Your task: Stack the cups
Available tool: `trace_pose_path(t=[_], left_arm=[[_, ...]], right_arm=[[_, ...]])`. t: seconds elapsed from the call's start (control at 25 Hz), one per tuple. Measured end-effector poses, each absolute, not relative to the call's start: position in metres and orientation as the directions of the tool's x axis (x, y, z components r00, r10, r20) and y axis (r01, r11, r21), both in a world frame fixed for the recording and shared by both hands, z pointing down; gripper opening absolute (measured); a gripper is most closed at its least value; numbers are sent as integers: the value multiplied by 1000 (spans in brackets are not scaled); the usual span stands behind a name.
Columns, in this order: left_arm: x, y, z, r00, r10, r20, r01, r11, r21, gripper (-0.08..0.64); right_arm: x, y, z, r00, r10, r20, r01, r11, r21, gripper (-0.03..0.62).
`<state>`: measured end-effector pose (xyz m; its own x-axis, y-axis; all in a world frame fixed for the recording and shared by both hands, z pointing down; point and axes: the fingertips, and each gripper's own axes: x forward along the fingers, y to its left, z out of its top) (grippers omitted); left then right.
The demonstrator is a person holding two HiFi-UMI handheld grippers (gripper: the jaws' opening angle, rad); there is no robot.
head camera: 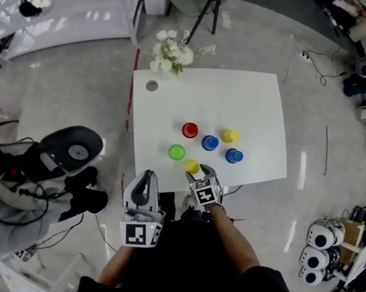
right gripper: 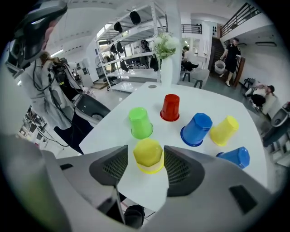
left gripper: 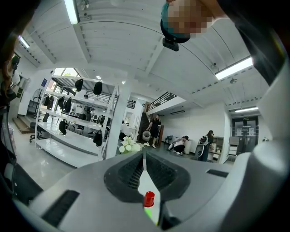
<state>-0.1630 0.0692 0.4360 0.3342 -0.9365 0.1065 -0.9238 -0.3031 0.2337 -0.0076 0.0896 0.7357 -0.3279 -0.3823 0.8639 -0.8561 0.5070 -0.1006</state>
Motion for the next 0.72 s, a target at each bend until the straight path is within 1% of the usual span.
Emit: trace_pose_path(t=[0.04,0.08,0.12,0.28,0.48,0.72], left_arm=[[-164,67,436,337,-935,108,-922,-304,240,23],[-166,65,437,340,-934,111,-920,-306,243,23],[-168,62,438,344,-932,114,-919,-310,244,23],[-181,55,439,353,-928,118,-917,-318,242,23],[-190,49,441,372,-920,120,-906,-333,260,23],[-197,30,458,396,-914,88,-896,-364,254,23]], right_arm=[[-7,88,738,-321,-376,869,-857,506,-97,259],[-7,86,740,-315,-372,873,-857,506,-94,232],[-8,82,740,-312,-371,874,-857,507,-91,225],[-12,71,727,-312,-403,860,-866,493,-82,224],[-5,57,719,-268,-425,864,-881,472,-41,222],[2,32,743,-238,-417,877,-878,478,-11,222]])
